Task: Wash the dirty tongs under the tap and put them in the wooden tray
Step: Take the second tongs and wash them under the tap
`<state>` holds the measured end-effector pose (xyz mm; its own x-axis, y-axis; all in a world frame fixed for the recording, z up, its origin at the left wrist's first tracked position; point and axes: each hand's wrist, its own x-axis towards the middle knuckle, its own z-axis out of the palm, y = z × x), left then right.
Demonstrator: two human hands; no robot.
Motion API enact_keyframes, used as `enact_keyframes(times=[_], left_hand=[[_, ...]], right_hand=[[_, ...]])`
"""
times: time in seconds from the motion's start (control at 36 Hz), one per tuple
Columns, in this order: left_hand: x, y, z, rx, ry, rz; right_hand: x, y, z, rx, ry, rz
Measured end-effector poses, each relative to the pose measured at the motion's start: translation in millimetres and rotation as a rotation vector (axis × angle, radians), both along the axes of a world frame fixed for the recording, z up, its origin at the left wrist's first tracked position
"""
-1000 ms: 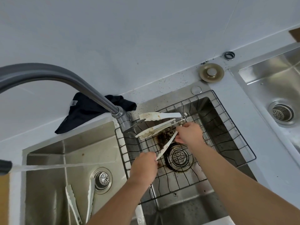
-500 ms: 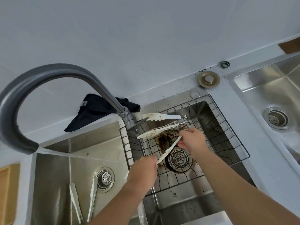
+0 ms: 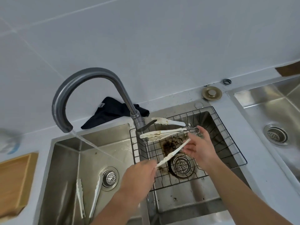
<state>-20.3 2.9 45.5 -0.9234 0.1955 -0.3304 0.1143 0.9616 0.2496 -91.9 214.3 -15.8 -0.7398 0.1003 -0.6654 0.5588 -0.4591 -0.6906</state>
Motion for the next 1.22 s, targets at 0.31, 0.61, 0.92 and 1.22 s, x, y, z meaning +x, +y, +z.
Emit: enact_keyframes(times=[0.31, 0.61, 0.92, 1.22], left_hand=[[12.8, -48.0, 20.7, 0.206, 0.148, 0.108], [10.5, -95.7, 38.1, 0.441, 0.265, 0.264], [23.5, -133.8, 41.9, 0.774, 0.347, 0.469], [21.2, -171.3, 36.9, 0.958, 0.382, 0.610]], right_hand=[[-4.6, 7.7, 24.4, 0.091, 0.074, 0.301], [-2.2, -16.6, 55.3, 0.520, 0.235, 0.805], [17.8, -61.1, 77.5, 0.684, 0.345, 1.155], [41.9, -113.7, 79.0, 0.516, 0.259, 1.073]])
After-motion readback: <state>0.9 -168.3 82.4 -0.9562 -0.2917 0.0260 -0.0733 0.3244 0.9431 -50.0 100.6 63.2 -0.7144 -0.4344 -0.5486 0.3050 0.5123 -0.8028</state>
